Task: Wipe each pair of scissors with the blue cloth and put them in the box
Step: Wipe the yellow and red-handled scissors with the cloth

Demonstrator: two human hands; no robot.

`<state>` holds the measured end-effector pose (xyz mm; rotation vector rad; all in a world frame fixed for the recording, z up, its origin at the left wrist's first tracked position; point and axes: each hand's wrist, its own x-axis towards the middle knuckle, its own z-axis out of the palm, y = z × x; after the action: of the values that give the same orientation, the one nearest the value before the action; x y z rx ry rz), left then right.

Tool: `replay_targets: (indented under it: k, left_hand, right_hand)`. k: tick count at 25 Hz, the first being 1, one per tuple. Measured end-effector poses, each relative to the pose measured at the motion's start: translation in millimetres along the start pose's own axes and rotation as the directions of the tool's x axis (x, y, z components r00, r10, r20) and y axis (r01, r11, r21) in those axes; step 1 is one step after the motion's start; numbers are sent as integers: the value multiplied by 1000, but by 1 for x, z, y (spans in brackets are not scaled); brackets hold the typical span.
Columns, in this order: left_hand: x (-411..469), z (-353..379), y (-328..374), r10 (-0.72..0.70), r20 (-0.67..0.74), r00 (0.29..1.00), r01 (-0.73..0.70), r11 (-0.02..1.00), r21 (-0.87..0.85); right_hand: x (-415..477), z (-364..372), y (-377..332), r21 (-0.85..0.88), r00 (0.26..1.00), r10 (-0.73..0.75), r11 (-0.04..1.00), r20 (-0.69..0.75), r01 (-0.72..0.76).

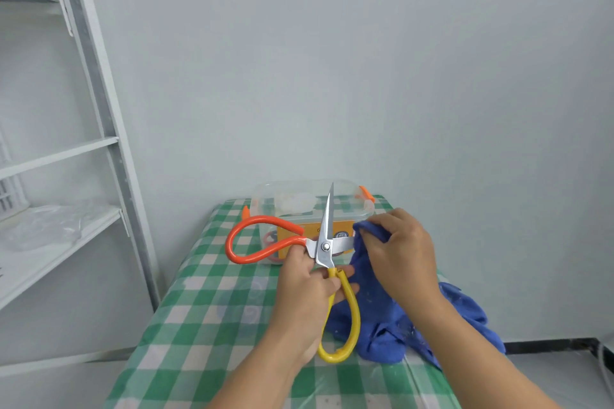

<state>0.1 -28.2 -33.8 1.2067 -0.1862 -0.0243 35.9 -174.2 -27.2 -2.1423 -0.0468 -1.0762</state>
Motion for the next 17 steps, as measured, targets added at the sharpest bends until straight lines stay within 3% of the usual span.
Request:
replay_targets:
  k: [4,7,9,11,14,17]
  left_hand:
    - [3,2,5,32,35,999,-30,999,-46]
    - [-2,2,6,18,44,999,-15,998,-53]
    - [-3,-4,3,-17,6,1000,18,999,-51]
    - [0,-11,0,-46,-11,999,45,998,-49]
    - [4,-17,0,-68,-20,997,66,996,-61]
    - [7,-17,2,-63,-27,998,63,998,-28]
  right_hand:
    - [-21,13,-17,97,968,-249,964,14,247]
    - [-15,10,-2,71,956,-285,955,-64,289]
    - [-11,4,18,-41,964,-237,971,-121,234]
    - [-7,-7,37,-105,992,-80,992,-95,70]
    - [-4,-21,35,121,984,179,976,14,-180]
    - [-4,-20,1,316,989,110,939,95,-135]
